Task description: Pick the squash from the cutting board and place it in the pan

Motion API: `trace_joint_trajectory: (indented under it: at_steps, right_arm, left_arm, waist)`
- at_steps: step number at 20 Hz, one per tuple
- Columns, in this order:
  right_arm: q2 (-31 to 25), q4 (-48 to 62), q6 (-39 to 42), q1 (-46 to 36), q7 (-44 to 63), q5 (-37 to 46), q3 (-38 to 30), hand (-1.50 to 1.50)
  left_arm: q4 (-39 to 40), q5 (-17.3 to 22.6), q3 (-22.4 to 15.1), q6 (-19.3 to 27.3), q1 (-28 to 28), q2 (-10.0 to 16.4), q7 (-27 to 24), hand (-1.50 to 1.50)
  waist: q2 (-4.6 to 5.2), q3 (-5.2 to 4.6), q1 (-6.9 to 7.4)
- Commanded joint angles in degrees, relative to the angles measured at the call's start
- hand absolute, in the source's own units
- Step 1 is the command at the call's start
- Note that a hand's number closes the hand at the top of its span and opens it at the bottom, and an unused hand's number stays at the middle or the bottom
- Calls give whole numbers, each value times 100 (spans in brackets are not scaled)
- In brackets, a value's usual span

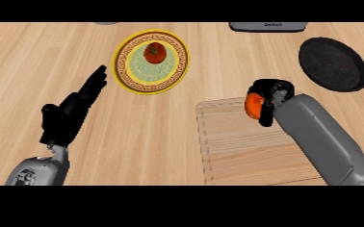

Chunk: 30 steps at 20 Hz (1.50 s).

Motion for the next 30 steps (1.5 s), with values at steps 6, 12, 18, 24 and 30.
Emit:
trace_joint_trajectory:
  at_steps: [6,12,18,24,30]
  right_arm:
    - [-13,-327,408,369,-279,180,-328,150]
    - [11,-1386,-1060,951,-669,928,-203,150]
    - [4,-3320,-2776,1810,-808,1612,-155,150]
    - [-570,-4979,-3809,2186,-754,2628,-375,150]
    - [-573,-6288,-3985,3006,-491,2883,-742,150]
  left_arm:
    - [255,-160,168,-68,97,-113,-340,0]
    - [-117,-150,161,-103,107,-94,99,0]
    - [-21,-81,451,-97,65,86,97,0]
    - [-77,-204,240,46,317,-188,-52,0]
    - [-177,-426,-27,74,252,-400,-19,0]
  waist:
    - [53,50,-24]
    - [20,56,-81]
    - [-36,56,-293]
    - [-38,51,-300]
    - [37,51,-95]
